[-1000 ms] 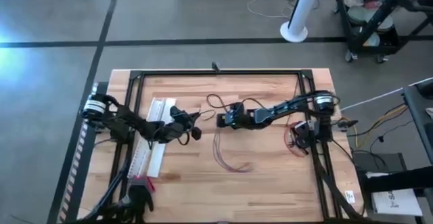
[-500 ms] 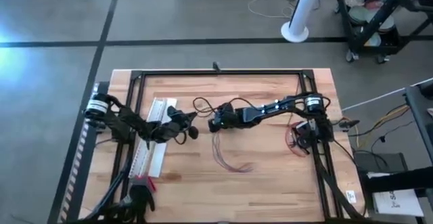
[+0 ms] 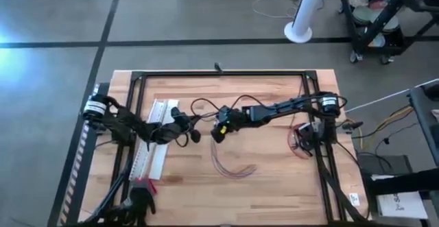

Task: Ziptie cables
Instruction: Wrap the cable wires using bottom black ziptie

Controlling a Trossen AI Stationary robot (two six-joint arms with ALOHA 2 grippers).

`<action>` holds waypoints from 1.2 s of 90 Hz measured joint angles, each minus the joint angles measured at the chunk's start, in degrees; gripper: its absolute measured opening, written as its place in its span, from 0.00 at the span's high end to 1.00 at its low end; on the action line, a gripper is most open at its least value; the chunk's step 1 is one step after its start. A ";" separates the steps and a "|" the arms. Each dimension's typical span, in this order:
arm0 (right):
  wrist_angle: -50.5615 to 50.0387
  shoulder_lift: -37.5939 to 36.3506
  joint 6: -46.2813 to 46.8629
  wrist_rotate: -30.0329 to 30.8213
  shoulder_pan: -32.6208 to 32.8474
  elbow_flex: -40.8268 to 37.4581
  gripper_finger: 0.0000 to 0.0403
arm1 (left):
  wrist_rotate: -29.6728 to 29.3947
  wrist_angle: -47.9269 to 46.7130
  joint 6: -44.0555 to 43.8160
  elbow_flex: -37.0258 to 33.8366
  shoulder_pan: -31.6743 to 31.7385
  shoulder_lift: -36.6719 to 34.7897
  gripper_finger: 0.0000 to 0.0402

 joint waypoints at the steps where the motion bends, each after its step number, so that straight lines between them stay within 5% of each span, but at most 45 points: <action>1: 0.26 0.15 -0.01 -0.10 -0.01 0.06 1.00 | 0.35 -0.09 0.15 0.29 0.00 0.17 1.00; 34: 0.42 2.37 5.65 4.17 1.56 -0.29 0.96 | 0.51 -4.03 1.05 1.00 0.00 -0.36 1.00; 47: 0.55 3.74 7.51 8.56 4.04 -0.42 0.80 | 0.36 -4.87 1.45 0.83 0.00 -0.63 1.00; 63: 3.38 4.71 7.44 21.04 8.39 -0.29 0.57 | 0.31 -5.51 1.73 0.73 0.11 -0.54 1.00; 82: 6.60 8.87 10.52 22.12 12.30 1.10 0.40 | 0.46 -5.29 1.72 0.71 0.22 -0.43 1.00; 108: -5.14 17.72 11.65 31.58 16.62 10.78 0.42 | 0.65 -5.40 1.09 0.72 0.22 -0.38 1.00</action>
